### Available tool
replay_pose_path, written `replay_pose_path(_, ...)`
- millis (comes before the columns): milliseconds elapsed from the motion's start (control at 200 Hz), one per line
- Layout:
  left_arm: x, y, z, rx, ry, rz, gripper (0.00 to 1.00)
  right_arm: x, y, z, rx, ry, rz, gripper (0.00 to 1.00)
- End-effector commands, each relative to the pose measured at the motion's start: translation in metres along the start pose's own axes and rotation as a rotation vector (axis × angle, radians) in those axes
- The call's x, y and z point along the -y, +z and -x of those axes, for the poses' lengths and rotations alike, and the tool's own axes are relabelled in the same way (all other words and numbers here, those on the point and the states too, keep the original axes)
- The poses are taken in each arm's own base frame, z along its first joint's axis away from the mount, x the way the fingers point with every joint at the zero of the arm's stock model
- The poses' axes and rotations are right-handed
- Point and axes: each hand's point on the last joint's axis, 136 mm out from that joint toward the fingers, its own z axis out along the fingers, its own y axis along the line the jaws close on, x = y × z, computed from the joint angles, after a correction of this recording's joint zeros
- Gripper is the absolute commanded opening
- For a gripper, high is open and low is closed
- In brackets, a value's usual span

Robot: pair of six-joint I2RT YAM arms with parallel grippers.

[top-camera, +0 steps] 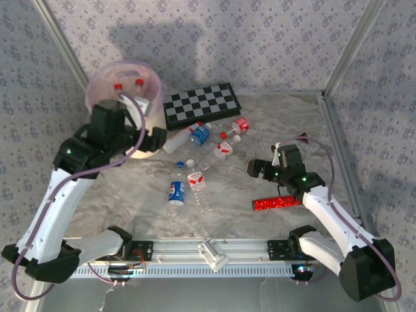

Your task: Put the plastic bottles in the bin

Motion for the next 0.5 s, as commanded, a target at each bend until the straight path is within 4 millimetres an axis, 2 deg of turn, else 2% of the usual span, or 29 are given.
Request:
replay_pose_path(0, 0.010, 0.019, -0.046, -0.127, -0.086, 0.018, 0.90, -0.003, -0.002, 0.020, 0.036, -0.002, -0.006, 1.00)
replay_pose_path(250, 0.055, 0.082, -0.166, -0.401, -0.290, -0.115, 0.90, -0.005, 0.011, 0.027, 0.025, 0.026, 0.005, 1.00)
replay_pose_path(305, 0.058, 0.092, -0.189, -0.448, -0.324, -0.108, 0.90, -0.004, 0.014, 0.025, 0.015, 0.030, 0.001, 1.00)
replay_pose_path(440, 0.062, 0.108, -0.230, -0.528, -0.393, -0.091, 0.91, -0.003, 0.020, 0.021, -0.007, 0.038, 0.003, 1.00)
replay_pose_path(495, 0.065, 0.117, -0.236, -0.522, -0.411, -0.098, 0.92, -0.003, 0.022, 0.021, -0.012, 0.038, 0.004, 1.00)
